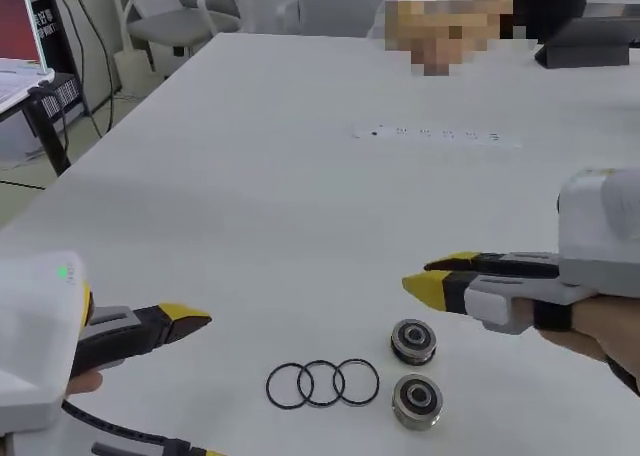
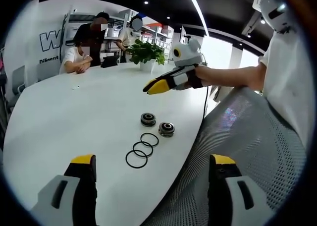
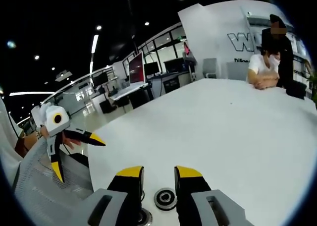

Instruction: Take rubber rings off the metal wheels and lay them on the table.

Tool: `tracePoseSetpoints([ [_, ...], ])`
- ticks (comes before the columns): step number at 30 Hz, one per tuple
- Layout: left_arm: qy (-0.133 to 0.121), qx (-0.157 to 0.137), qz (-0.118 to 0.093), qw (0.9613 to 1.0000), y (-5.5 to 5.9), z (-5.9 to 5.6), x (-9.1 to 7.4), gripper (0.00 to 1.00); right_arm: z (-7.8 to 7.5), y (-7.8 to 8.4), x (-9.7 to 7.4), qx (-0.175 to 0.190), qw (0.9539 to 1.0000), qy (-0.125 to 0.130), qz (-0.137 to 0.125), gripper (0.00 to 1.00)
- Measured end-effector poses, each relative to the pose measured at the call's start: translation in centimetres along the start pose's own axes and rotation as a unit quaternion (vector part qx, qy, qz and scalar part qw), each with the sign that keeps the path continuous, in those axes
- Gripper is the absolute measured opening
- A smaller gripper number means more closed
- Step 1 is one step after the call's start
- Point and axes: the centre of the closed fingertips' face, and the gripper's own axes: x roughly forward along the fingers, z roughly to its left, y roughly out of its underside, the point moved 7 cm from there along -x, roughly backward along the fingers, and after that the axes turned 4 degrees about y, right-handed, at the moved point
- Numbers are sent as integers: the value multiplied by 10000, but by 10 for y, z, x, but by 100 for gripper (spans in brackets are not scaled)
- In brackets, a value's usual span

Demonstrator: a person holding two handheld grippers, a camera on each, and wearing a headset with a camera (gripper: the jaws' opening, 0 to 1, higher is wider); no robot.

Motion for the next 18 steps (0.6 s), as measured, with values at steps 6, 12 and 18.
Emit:
tracePoseSetpoints([
  [6, -9, 102, 41, 9999, -4, 0, -2, 93, -5, -3, -6, 8, 9999, -34, -146, 31],
  [12, 23, 178, 4, 9998, -12, -1, -5, 94, -6, -3, -10, -151, 9996, -26, -233, 37],
  [18, 96, 363, -33, 9993, -25, -4, -7, 96, -8, 4, -10, -375, 9993, 27, -18, 41],
])
